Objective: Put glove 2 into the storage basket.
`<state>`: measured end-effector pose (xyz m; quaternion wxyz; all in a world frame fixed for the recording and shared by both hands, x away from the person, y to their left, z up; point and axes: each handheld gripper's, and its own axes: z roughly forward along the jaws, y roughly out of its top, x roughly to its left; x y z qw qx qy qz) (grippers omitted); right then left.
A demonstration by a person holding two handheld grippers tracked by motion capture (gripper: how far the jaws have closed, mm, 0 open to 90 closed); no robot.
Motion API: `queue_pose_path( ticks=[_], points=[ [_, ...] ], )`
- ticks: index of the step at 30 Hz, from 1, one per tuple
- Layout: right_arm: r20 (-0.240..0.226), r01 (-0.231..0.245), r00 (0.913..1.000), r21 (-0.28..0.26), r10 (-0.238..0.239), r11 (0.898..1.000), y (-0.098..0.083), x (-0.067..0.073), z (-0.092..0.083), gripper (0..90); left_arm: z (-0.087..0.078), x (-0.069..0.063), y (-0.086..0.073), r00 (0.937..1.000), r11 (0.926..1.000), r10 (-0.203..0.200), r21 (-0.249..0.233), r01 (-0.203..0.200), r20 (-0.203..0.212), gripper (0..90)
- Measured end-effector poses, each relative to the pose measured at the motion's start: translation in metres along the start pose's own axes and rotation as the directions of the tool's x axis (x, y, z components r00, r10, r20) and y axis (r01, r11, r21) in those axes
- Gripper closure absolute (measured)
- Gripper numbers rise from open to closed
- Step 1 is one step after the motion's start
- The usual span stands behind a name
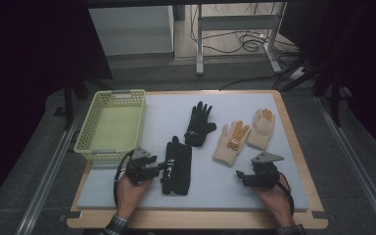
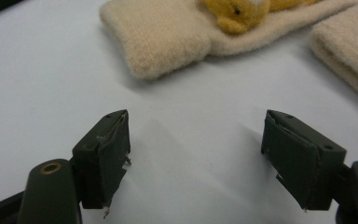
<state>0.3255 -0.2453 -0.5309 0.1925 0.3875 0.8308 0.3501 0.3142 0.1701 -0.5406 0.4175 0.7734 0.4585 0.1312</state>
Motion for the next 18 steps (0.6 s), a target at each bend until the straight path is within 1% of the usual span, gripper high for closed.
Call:
queue_pose_path(
  ticks=[1, 2, 3, 4, 5, 6, 7, 8, 9, 10, 11, 12, 13, 14, 15, 17, 18],
  points=[
    [-0.003, -0.003, 1.0, 0.0, 0.003, 1.0, 0.0, 0.0, 0.0, 23.3, 0.002, -0.001, 0.002, 0.9999, 1.0, -0.009, 0.003, 0.009, 0.014, 50.7],
    [-0.004, -0.004, 1.0, -0.001, 0.004, 1.0, 0.0, 0.0, 0.0, 23.3, 0.007, -0.002, 0.004, 0.9993, 0.9998, -0.013, 0.017, 0.012, 0.034, 50.6],
    [-0.005, -0.004, 1.0, -0.002, 0.004, 1.0, 0.0, -0.001, 0.0, 23.3, 0.012, -0.004, 0.007, 0.9986, 0.9995, -0.014, 0.028, 0.013, 0.05, 49.7],
    [-0.005, -0.004, 1.0, -0.002, 0.004, 1.0, 0.0, -0.001, 0.0, 23.3, 0.018, -0.007, 0.009, 0.9983, 0.9991, -0.008, 0.042, 0.005, 0.058, 49.7],
    [-0.007, -0.005, 1.0, -0.002, 0.005, 1.0, 0.0, -0.001, 0.0, 23.3, 0.023, -0.01, 0.01, 0.9984, 0.9985, -0.003, 0.055, 0.0, 0.056, 50.2],
    [-0.008, -0.006, 0.9999, -0.003, 0.006, 1.0, 0.0, -0.001, 0.0, 23.3, 0.023, -0.015, 0.011, 0.9997, 0.9986, 0.013, 0.051, -0.014, 0.023, 50.8],
    [-0.008, -0.005, 1.0, -0.002, 0.005, 1.0, 0.0, -0.001, 0.0, 23.3, 0.024, -0.018, 0.011, 0.9994, 0.9979, 0.03, 0.057, -0.031, 0.018, 65.8],
    [-0.008, -0.005, 1.0, -0.002, 0.005, 1.0, 0.0, -0.001, 0.0, 23.3, 0.024, -0.02, 0.011, 0.9993, 0.9974, 0.038, 0.062, -0.038, 0.003, 74.8],
    [-0.008, -0.005, 1.0, -0.002, 0.005, 1.0, 0.0, -0.001, 0.0, 23.3, 0.024, -0.021, 0.012, 0.9991, 0.9973, 0.034, 0.063, -0.036, 0.025, 74.8],
    [-0.008, -0.005, 1.0, -0.002, 0.005, 1.0, 0.0, -0.001, 0.0, 23.3, 0.024, -0.022, 0.012, 0.9991, 0.9974, 0.027, 0.065, -0.029, 0.032, 83.4],
    [-0.007, -0.005, 1.0, -0.002, 0.005, 1.0, 0.0, -0.001, 0.0, 23.2, 0.023, -0.023, 0.013, 0.9989, 0.9972, 0.035, 0.065, -0.037, 0.031, 85.7],
    [-0.007, -0.005, 1.0, -0.002, 0.005, 1.0, 0.0, -0.001, 0.0, 23.2, 0.022, -0.025, 0.014, 0.9986, 0.9978, 0.035, 0.055, -0.037, 0.039, 86.5],
    [-0.007, -0.005, 1.0, -0.002, 0.005, 1.0, 0.0, -0.001, 0.0, 23.3, 0.021, -0.026, 0.015, 0.9978, 0.9988, 0.027, 0.039, -0.029, 0.06, 86.7],
    [-0.008, -0.005, 1.0, -0.002, 0.005, 1.0, 0.0, -0.001, 0.0, 23.2, 0.019, -0.027, 0.018, 0.995, 0.9997, 0.006, 0.021, -0.008, 0.1, 86.8],
    [-0.008, -0.005, 1.0, -0.002, 0.005, 1.0, 0.0, -0.001, 0.0, 23.2, 0.018, -0.03, 0.02, 0.993, 0.9999, 0.006, 0.014, -0.008, 0.118, 86.8],
    [-0.008, -0.005, 1.0, -0.002, 0.005, 1.0, 0.0, -0.001, 0.0, 23.3, 0.019, -0.038, 0.025, 0.9899, 0.9998, 0.018, 0.003, -0.019, 0.14, 86.8],
    [-0.008, -0.005, 1.0, -0.002, 0.005, 1.0, 0.0, -0.001, 0.0, 23.2, 0.02, -0.044, 0.029, 0.9864, 0.9998, 0.02, 0.0, -0.02, 0.163, 86.8]
  ],
)
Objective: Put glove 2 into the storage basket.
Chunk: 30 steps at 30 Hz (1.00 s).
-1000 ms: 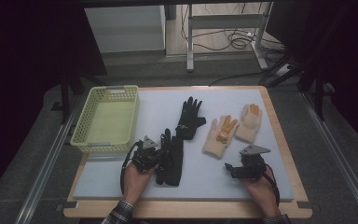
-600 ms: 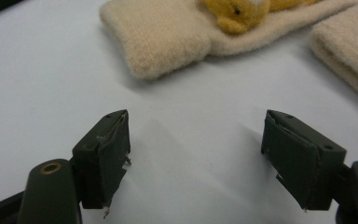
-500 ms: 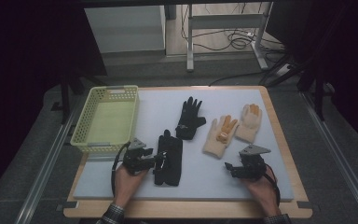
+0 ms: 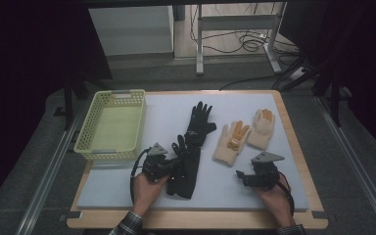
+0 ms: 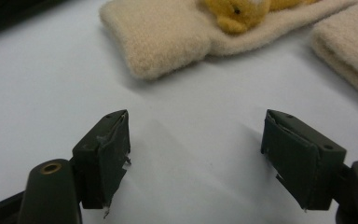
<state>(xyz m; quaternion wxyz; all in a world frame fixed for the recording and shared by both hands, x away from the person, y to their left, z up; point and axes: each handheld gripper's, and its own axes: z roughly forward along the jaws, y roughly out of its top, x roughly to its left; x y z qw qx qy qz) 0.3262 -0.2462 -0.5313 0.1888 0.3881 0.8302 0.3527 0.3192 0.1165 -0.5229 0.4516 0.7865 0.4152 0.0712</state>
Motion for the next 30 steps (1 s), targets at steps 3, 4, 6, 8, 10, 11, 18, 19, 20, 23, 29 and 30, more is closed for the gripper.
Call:
queue_pose_path(
  ticks=[3, 4, 6, 8, 10, 11, 18, 19, 20, 23, 29, 30],
  points=[
    [0.0, 0.0, 1.0, 0.0, 0.0, 1.0, 0.0, 0.0, 0.0, 23.2, 0.01, -0.012, 0.005, 0.9998, 0.9997, 0.019, 0.013, -0.019, 0.0, 86.7],
    [0.0, 0.0, 1.0, 0.0, 0.0, 1.0, 0.0, 0.0, 0.0, 23.2, 0.014, -0.014, 0.005, 0.9995, 0.9993, 0.027, 0.025, -0.026, -0.017, 86.3],
    [0.0, 0.0, 1.0, 0.0, 0.0, 1.0, 0.0, 0.0, 0.0, 23.2, 0.021, -0.013, 0.001, 0.9987, 0.9973, 0.038, 0.064, -0.036, -0.033, 83.9],
    [-0.001, -0.001, 1.0, -0.001, 0.001, 1.0, 0.0, 0.0, 0.0, 23.2, 0.022, -0.011, -0.003, 0.9969, 0.9969, 0.045, 0.067, -0.041, -0.064, 69.3],
    [-0.001, -0.001, 1.0, -0.001, 0.001, 1.0, 0.0, 0.0, 0.0, 23.2, 0.014, -0.006, -0.004, 0.9972, 0.9982, 0.038, 0.048, -0.035, -0.065, 54.4],
    [-0.001, -0.001, 1.0, -0.001, 0.001, 1.0, 0.0, 0.0, 0.0, 23.2, 0.009, -0.004, -0.004, 0.9961, 0.9986, 0.042, 0.035, -0.039, -0.078, 47.1],
    [-0.003, 0.009, 1.0, 0.0, -0.009, 1.0, 0.001, 0.001, 0.0, 24.1, -0.021, 0.016, -0.022, 0.9752, 0.9926, 0.115, 0.059, -0.106, -0.189, 20.5],
    [-0.004, 0.014, 0.9999, -0.002, -0.014, 1.0, 0.002, 0.002, -0.001, 24.9, -0.022, 0.02, -0.025, 0.9741, 0.9931, 0.11, 0.061, -0.1, -0.198, 18.8],
    [-0.007, 0.016, 0.9998, -0.004, -0.016, 1.0, 0.003, 0.002, -0.001, 25.4, -0.025, 0.025, -0.031, 0.9732, 0.9934, 0.103, 0.07, -0.091, -0.205, 18.0],
    [-0.028, 0.007, 0.9996, -0.016, -0.007, 1.0, 0.008, 0.003, -0.002, 25.9, -0.028, 0.034, -0.042, 0.9663, 0.9923, 0.099, 0.095, -0.079, -0.237, 13.6],
    [-0.047, 0.003, 0.9989, -0.028, -0.005, 1.0, 0.023, 0.005, -0.002, 26.3, -0.027, 0.037, -0.043, 0.9679, 0.9904, 0.089, 0.124, -0.061, -0.235, 9.3],
    [-0.051, 0.01, 0.9986, -0.028, -0.011, 1.0, 0.027, 0.006, -0.002, 27.1, -0.027, 0.037, -0.043, 0.9684, 0.9903, 0.088, 0.125, -0.06, -0.233, 9.2]
  ],
)
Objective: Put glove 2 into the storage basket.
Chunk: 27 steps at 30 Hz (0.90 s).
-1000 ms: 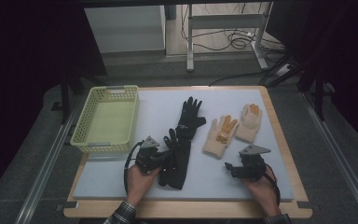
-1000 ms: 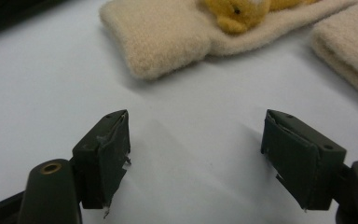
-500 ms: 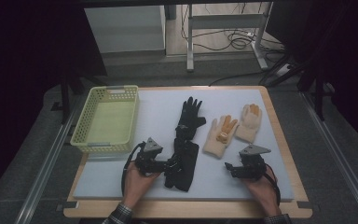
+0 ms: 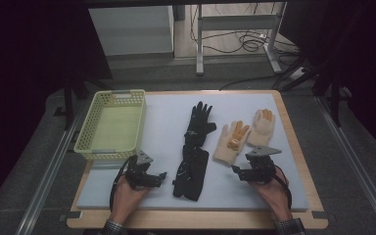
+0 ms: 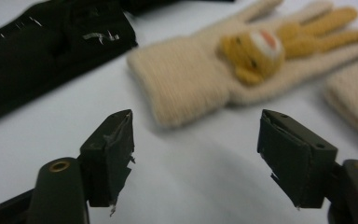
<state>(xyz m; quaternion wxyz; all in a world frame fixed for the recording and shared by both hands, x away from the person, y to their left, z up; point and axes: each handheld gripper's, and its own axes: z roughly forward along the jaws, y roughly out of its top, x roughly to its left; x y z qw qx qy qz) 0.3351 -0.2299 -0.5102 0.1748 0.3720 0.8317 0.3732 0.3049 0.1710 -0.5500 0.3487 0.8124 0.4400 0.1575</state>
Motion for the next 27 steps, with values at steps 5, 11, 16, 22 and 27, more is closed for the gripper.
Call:
queue_pose_path(
  ticks=[5, 11, 16, 22, 27],
  points=[
    [-0.014, 0.052, 0.9985, 0.0, -0.052, 0.999, 0.03, 0.005, 0.009, 41.6, 0.0, 0.0, 0.0, 1.0, 1.0, 0.0, -0.001, 0.0, 0.0, 9.0],
    [-0.038, 0.072, 0.9967, 0.002, -0.072, 0.997, 0.058, 0.007, 0.03, 55.7, 0.0, 0.0, 0.0, 1.0, 1.0, 0.0, -0.002, 0.0, 0.0, 9.0],
    [-0.04, 0.071, 0.9966, 0.002, -0.071, 0.997, 0.089, 0.008, 0.061, 56.5, 0.0, 0.0, -0.001, 1.0, 1.0, 0.0, -0.003, 0.0, 0.0, 9.1],
    [-0.02, 0.067, 0.9976, 0.007, -0.066, 0.998, 0.109, 0.007, 0.087, 53.2, 0.0, 0.0, -0.001, 1.0, 1.0, 0.0, -0.003, 0.0, -0.001, 9.1],
    [-0.007, 0.042, 0.9991, 0.02, -0.042, 0.999, 0.125, 0.007, 0.112, 50.8, 0.0, 0.0, -0.001, 1.0, 1.0, 0.0, -0.004, 0.0, -0.001, 9.1]
  ],
)
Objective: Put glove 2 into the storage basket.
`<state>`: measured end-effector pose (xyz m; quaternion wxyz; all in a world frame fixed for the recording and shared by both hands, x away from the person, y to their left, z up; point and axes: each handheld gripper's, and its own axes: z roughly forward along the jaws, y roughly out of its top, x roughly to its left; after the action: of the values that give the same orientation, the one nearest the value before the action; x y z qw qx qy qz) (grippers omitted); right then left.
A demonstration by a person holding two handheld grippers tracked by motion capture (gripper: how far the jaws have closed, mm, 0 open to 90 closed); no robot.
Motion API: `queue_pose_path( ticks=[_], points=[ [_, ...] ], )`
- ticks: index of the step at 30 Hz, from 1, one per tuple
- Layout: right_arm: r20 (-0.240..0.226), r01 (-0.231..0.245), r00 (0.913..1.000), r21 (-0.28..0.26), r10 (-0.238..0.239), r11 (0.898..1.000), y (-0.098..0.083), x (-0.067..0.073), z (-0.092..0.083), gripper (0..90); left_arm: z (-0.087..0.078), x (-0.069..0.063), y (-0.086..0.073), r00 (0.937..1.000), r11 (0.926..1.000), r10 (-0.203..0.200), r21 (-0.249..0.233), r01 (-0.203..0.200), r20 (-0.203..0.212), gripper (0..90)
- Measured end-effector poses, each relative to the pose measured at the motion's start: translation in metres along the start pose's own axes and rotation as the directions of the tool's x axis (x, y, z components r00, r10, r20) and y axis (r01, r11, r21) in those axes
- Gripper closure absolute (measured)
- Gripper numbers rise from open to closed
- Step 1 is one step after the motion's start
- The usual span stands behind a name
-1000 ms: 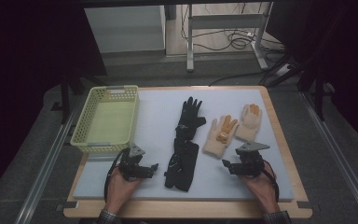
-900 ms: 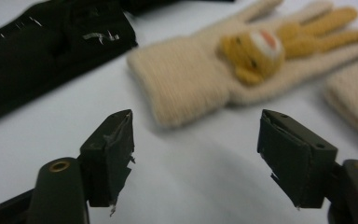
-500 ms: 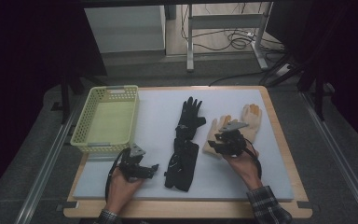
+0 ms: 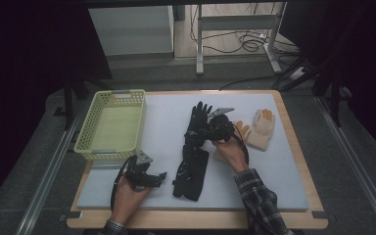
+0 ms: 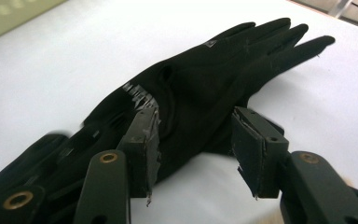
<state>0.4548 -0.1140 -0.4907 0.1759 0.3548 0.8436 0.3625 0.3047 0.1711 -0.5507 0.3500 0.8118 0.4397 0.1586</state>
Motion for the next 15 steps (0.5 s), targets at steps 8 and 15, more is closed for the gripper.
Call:
queue_pose_path(
  ticks=[8, 15],
  points=[
    [0.036, -0.031, 0.9989, 0.068, 0.029, 0.997, 0.015, -0.003, 0.029, 84.3, 0.0, 0.0, 0.0, 1.0, 1.0, 0.002, 0.001, -0.002, -0.001, 9.2],
    [0.004, -0.037, 0.9993, -0.03, 0.038, 0.999, 0.036, 0.001, 0.01, 83.7, 0.0, 0.0, 0.0, 1.0, 1.0, 0.002, 0.001, -0.002, -0.001, 9.2]
  ],
)
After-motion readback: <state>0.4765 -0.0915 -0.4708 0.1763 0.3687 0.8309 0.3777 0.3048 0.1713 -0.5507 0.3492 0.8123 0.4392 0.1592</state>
